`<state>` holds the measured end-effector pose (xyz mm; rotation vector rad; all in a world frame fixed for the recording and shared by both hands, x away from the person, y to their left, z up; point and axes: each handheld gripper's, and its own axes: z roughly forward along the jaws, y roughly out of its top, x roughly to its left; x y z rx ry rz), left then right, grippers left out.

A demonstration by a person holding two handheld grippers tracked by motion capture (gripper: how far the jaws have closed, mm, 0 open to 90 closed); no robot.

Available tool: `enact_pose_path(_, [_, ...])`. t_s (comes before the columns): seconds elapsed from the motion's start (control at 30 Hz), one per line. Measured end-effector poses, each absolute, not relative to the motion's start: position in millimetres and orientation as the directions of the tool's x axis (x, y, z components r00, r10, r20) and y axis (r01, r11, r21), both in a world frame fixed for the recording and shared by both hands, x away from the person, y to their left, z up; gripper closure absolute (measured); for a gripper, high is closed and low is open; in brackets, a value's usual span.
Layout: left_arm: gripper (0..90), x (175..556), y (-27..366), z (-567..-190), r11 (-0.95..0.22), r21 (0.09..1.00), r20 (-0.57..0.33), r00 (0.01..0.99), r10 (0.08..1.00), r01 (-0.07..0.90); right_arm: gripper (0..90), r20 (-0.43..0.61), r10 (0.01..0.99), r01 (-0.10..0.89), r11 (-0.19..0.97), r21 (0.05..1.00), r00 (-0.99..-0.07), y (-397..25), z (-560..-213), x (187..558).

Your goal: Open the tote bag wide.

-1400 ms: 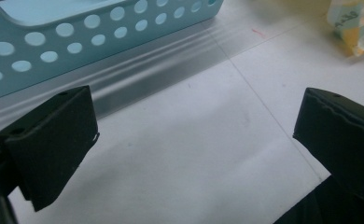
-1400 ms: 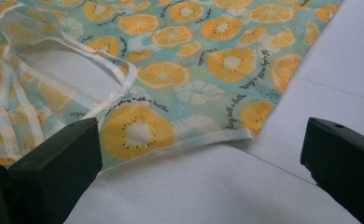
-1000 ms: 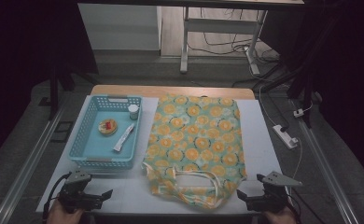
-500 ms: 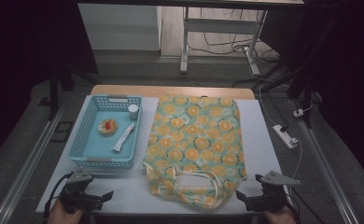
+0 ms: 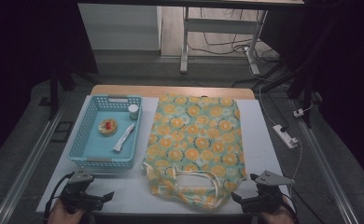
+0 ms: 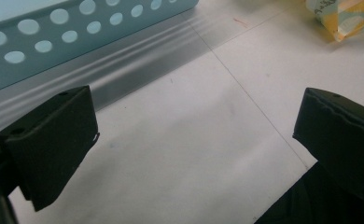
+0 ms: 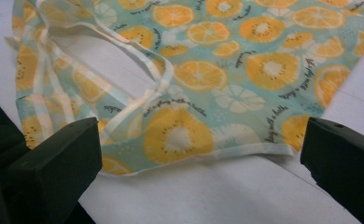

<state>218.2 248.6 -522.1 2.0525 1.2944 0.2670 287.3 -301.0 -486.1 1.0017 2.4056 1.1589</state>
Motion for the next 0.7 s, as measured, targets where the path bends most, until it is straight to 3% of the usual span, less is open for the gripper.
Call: enact_pose_path(0.7, [0.1,219,248,-522,-0.279,0.64,-0.173,0.489,0.855,0.716,0.0,0.033,0.607,0.416,0.501,0.759,-0.794,-263,-484,284])
